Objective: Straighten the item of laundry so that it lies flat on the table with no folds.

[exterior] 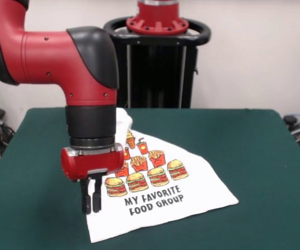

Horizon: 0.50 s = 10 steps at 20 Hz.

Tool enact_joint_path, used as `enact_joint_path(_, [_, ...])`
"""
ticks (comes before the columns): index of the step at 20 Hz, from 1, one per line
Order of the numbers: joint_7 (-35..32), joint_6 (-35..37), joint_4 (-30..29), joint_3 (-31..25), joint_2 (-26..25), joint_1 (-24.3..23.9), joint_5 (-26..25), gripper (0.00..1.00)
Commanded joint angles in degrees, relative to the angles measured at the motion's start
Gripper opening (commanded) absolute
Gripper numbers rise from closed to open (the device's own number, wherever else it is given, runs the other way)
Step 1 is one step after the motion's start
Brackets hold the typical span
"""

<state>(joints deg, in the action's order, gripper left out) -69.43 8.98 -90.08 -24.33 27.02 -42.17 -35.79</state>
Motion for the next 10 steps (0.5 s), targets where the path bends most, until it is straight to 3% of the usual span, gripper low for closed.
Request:
enact_joint_path(1, [1.2, 2.7, 4.5, -2.9, -0.6, 0.4, -3.9, 0.0])
enact_joint_path(10, [2.2, 4.5, 5.3, -4.2, -0.9, -0.3, -3.1, 0.0])
